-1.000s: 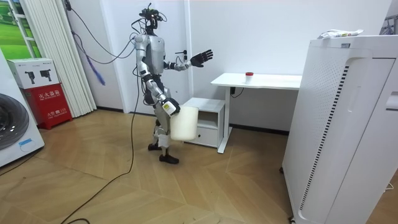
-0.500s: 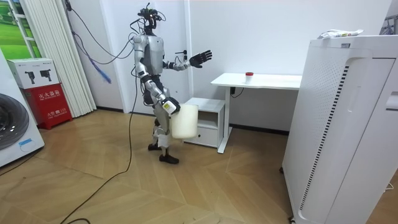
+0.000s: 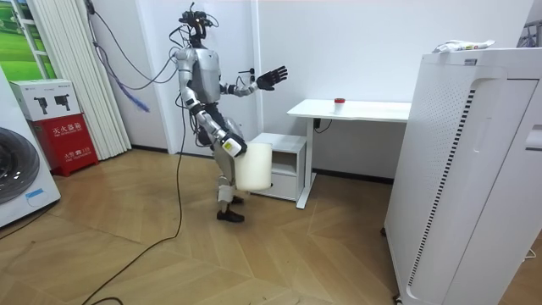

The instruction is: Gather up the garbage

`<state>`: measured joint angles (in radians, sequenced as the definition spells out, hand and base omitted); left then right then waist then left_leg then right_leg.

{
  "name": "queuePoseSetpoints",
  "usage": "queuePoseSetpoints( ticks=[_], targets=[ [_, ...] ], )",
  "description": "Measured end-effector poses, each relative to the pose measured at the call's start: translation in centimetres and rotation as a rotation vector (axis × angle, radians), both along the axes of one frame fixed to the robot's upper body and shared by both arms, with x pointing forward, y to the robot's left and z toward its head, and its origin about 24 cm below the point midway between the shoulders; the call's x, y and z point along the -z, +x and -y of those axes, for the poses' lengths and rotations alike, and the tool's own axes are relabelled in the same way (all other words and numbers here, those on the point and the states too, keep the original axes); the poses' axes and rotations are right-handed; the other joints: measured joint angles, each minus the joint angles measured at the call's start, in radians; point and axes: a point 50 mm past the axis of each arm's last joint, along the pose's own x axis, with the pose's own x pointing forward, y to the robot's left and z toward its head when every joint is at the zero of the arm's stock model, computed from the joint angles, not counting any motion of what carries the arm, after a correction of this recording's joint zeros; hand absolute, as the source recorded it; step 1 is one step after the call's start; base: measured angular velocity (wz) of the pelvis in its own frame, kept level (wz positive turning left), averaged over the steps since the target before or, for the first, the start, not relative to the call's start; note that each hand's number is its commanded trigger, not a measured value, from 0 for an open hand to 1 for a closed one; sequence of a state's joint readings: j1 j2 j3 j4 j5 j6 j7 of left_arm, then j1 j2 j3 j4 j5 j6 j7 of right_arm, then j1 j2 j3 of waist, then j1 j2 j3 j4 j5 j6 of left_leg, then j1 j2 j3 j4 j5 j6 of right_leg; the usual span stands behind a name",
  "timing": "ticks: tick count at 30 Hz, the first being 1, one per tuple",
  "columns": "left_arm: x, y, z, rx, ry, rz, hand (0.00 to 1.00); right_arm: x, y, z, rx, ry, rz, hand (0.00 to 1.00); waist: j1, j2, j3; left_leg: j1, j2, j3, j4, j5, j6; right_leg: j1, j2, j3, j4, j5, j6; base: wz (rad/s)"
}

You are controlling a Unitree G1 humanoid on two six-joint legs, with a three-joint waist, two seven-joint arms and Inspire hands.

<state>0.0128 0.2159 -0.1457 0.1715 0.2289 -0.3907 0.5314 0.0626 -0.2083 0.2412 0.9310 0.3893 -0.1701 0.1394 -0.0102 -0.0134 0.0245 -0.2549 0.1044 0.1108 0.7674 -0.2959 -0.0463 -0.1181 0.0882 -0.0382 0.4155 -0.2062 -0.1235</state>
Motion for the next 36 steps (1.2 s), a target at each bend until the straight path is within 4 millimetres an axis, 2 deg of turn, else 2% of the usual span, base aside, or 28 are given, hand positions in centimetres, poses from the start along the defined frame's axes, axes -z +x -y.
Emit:
queuePoseSetpoints(
  ticks=[1, 2, 3, 4, 6, 7, 8, 9, 10, 13, 14, 16, 17, 18, 19, 20, 21, 22, 24, 25, 26, 27, 29, 30, 31, 32, 33, 36],
  targets=[
    [0.1, 0.0, 0.0, -0.003, -0.001, -0.006, 0.00, 0.0, -0.1, 0.1, 0.004, -0.007, -0.004, 1.00, 0.005, 0.003, -0.0014, -0.025, -0.004, -0.004, -0.038, 0.004, -0.002, 0.001, 0.000, 0.004, 0.000, -0.002, 0.000, -0.33],
    [0.3, 0.0, -0.1, -0.004, -0.002, -0.012, 0.00, 0.1, -0.2, 0.3, 0.013, -0.018, -0.014, 1.00, 0.013, 0.007, -0.0039, -0.062, -0.017, -0.018, -0.158, 0.039, 0.006, 0.002, 0.000, 0.013, 0.001, -0.007, 0.004, -0.34],
    [0.4, 0.0, 0.0, -0.004, -0.006, -0.017, 0.00, 0.1, -0.3, 0.5, 0.017, -0.022, -0.026, 1.00, 0.017, 0.018, -0.0108, -0.078, -0.029, -0.043, -0.298, 0.086, 0.011, 0.001, -0.001, 0.013, 0.005, -0.020, 0.009, -0.32],
    [0.4, 0.0, 0.0, 0.000, -0.006, -0.021, 0.00, 0.1, -0.5, 0.6, 0.018, -0.023, -0.030, 1.00, 0.020, 0.018, -0.0110, -0.082, -0.034, -0.053, -0.353, 0.124, 0.014, 0.001, -0.001, 0.013, 0.009, -0.027, 0.013, -0.35],
    [0.9, -0.2, 0.0, 0.017, 0.000, -0.048, 0.00, 0.3, -0.7, 0.7, 0.020, -0.026, -0.051, 1.00, 0.022, 0.032, -0.0212, -0.058, -0.071, -0.118, -0.467, 0.269, 0.012, 0.014, -0.004, 0.040, 0.027, -0.064, 0.033, -0.27],
    [0.9, -0.2, 0.0, 0.021, 0.002, -0.050, 0.00, 0.3, -0.7, 0.6, 0.019, -0.025, -0.050, 1.00, 0.022, 0.027, -0.0204, -0.044, -0.076, -0.112, -0.483, 0.290, 0.018, 0.013, -0.003, 0.033, 0.040, -0.075, 0.039, -0.06],
    [1.0, -0.2, 0.0, 0.026, 0.005, -0.058, 0.00, 0.4, -0.8, 0.6, 0.017, -0.021, -0.056, 1.00, 0.018, 0.010, -0.0174, -0.030, -0.081, -0.071, -0.496, 0.311, 0.037, 0.016, -0.041, -0.024, 0.077, -0.104, 0.059, 0.10],
    [1.2, -0.2, 0.1, 0.025, 0.000, -0.066, 0.00, 0.4, -1.0, 0.8, 0.020, -0.026, -0.059, 1.00, 0.013, -0.003, -0.0154, -0.032, -0.079, -0.025, -0.466, 0.318, 0.049, 0.025, -0.103, -0.111, 0.109, -0.136, 0.043, 0.20],
    [1.2, -0.2, 0.2, 0.029, 0.000, -0.067, 0.00, 0.3, -1.0, 0.9, 0.023, -0.030, -0.058, 1.00, 0.011, -0.004, -0.0116, -0.039, -0.080, -0.017, -0.438, 0.316, 0.055, 0.025, -0.117, -0.128, 0.124, -0.157, 0.044, 0.19],
    [0.8, -0.2, -0.3, 0.031, 0.017, -0.059, 0.00, 0.2, -0.6, 0.9, 0.031, -0.044, -0.046, 1.00, 0.031, -0.011, -0.0146, -0.066, -0.081, 0.006, -0.331, 0.245, 0.066, 0.043, -0.110, -0.060, 0.145, -0.206, 0.051, -0.16],
    [0.6, -0.1, -0.6, 0.022, 0.019, -0.050, 0.00, 0.1, -0.4, 0.8, 0.028, -0.042, -0.039, 1.00, 0.037, -0.023, -0.0082, -0.069, -0.087, 0.024, -0.304, 0.220, 0.068, 0.058, -0.111, -0.028, 0.141, -0.220, 0.050, 0.10],
    [0.3, 0.1, 0.0, 0.045, 0.016, -0.034, 0.00, 0.1, -0.6, 1.3, 0.040, -0.047, -0.045, 1.00, 0.038, -0.029, -0.0070, -0.087, -0.129, 0.031, -0.293, 0.206, 0.065, 0.106, -0.116, 0.029, 0.124, -0.245, 0.048, 0.28],
    [0.1, 0.2, 0.4, 0.066, 0.016, -0.024, 0.00, 0.0, -0.5, 1.7, 0.059, -0.043, -0.050, 1.00, 0.052, -0.026, -0.0114, -0.092, -0.146, 0.031, -0.346, 0.210, 0.066, 0.130, -0.119, 0.073, 0.123, -0.268, 0.050, -0.08],
    [0.0, 0.2, 0.4, 0.071, 0.018, -0.016, 0.00, 0.0, -0.5, 1.7, 0.066, -0.042, -0.053, 1.00, 0.070, -0.032, -0.0168, -0.086, -0.165, 0.047, -0.327, 0.217, 0.109, 0.145, -0.142, 0.097, 0.157, -0.300, 0.065, -0.21],
    [-0.1, 0.3, 0.3, 0.068, 0.018, -0.012, 0.00, 0.0, -0.4, 1.6, 0.062, -0.042, -0.052, 1.00, 0.075, -0.040, -0.0210, -0.080, -0.174, 0.058, -0.303, 0.198, 0.124, 0.139, -0.159, 0.085, 0.190, -0.312, 0.079, -0.15],
    [-0.4, 0.5, 0.4, 0.067, 0.017, 0.002, 0.00, -0.2, -0.1, 1.5, 0.062, -0.042, -0.039, 1.00, 0.075, -0.041, -0.0186, -0.077, -0.180, 0.072, -0.249, 0.151, 0.140, 0.105, -0.192, 0.034, 0.295, -0.306, 0.105, -0.07],
    [-0.5, 0.6, 0.4, 0.063, 0.014, 0.009, 0.00, -0.4, 0.2, 1.3, 0.057, -0.036, -0.023, 1.00, 0.079, -0.039, -0.0187, -0.066, -0.180, 0.083, -0.206, 0.104, 0.148, 0.073, -0.229, -0.020, 0.405, -0.274, 0.159, -0.08],
    [-0.5, 0.6, 0.4, 0.062, 0.014, 0.009, 0.00, -0.5, 0.5, 1.1, 0.055, -0.030, -0.013, 1.00, 0.077, -0.038, -0.0195, -0.060, -0.179, 0.085, -0.183, 0.084, 0.152, 0.063, -0.243, -0.039, 0.447, -0.247, 0.171, -0.20],
    [-0.8, 0.8, 0.5, 0.073, 0.022, 0.019, 0.00, -0.8, 1.3, 0.4, 0.048, -0.012, 0.021, 1.00, 0.075, -0.016, -0.0092, -0.015, -0.159, 0.080, -0.151, 0.036, 0.166, 0.053, -0.249, -0.080, 0.543, -0.096, 0.181, -0.14],
    [-0.9, 0.9, 0.6, 0.076, 0.023, 0.023, 0.00, -1.0, 1.5, 0.4, 0.046, -0.010, 0.031, 1.00, 0.072, -0.011, -0.0085, 0.001, -0.154, 0.077, -0.163, 0.024, 0.164, 0.041, -0.249, -0.091, 0.566, -0.049, 0.189, -0.18],
    [-1.1, 1.1, 0.7, 0.077, 0.018, 0.033, 0.00, -1.2, 1.9, 0.4, 0.043, -0.011, 0.051, 1.00, 0.072, 0.003, -0.0088, 0.028, -0.150, 0.045, -0.193, -0.011, 0.144, 0.006, -0.253, -0.103, 0.607, -0.054, 0.192, -0.36],
    [-1.1, 1.2, 0.4, 0.063, 0.016, 0.036, 0.00, -1.5, 2.7, 0.4, 0.036, -0.011, 0.069, 1.00, 0.078, 0.008, -0.0046, 0.042, -0.150, 0.039, -0.207, -0.018, 0.142, -0.060, -0.262, -0.103, 0.631, -0.114, 0.177, -0.42],
    [-0.9, 1.2, 0.3, 0.058, 0.017, 0.026, 0.00, -1.9, 2.9, 0.3, 0.031, -0.009, 0.092, 1.00, 0.070, 0.032, -0.0024, 0.068, -0.148, -0.010, -0.238, -0.019, 0.139, -0.150, -0.252, -0.103, 0.577, -0.165, 0.154, -0.22],
    [-0.7, 1.2, 0.3, 0.058, 0.020, 0.016, 0.00, -1.7, 2.6, 0.2, 0.035, -0.009, 0.086, 1.00, 0.061, 0.037, -0.0029, 0.096, -0.147, -0.034, -0.267, -0.017, 0.133, -0.176, -0.246, -0.101, 0.458, -0.165, 0.160, 0.08],
    [-0.6, 1.2, 0.3, 0.058, 0.020, 0.013, 0.00, -1.6, 2.4, 0.2, 0.033, -0.012, 0.079, 1.00, 0.056, 0.034, -0.0037, 0.111, -0.147, -0.036, -0.282, -0.017, 0.130, -0.177, -0.248, -0.098, 0.375, -0.157, 0.163, 0.30],
    [-0.5, 1.1, 0.3, 0.054, 0.022, 0.011, 0.00, -1.5, 2.0, 0.1, 0.019, -0.022, 0.069, 1.00, 0.038, 0.020, -0.0045, 0.135, -0.152, -0.039, -0.294, -0.024, 0.117, -0.167, -0.250, -0.098, 0.200, -0.103, 0.167, 0.48],
    [-0.1, 1.0, 0.4, 0.052, 0.019, -0.007, 0.00, -1.3, 1.7, 0.3, 0.015, -0.035, 0.055, 1.00, 0.019, 0.026, -0.0092, 0.150, -0.141, -0.058, -0.290, -0.035, 0.102, -0.150, -0.244, -0.100, 0.164, -0.038, 0.156, 0.45],
    [0.0, 0.9, 0.4, 0.060, 0.029, -0.011, 0.00, -1.3, 1.7, 0.0, 0.002, -0.036, 0.057, 1.00, 0.043, 0.028, -0.0103, 0.159, -0.096, -0.047, -0.288, -0.022, 0.080, -0.078, -0.182, -0.103, 0.057, -0.013, 0.127, -0.05]
  ],
)
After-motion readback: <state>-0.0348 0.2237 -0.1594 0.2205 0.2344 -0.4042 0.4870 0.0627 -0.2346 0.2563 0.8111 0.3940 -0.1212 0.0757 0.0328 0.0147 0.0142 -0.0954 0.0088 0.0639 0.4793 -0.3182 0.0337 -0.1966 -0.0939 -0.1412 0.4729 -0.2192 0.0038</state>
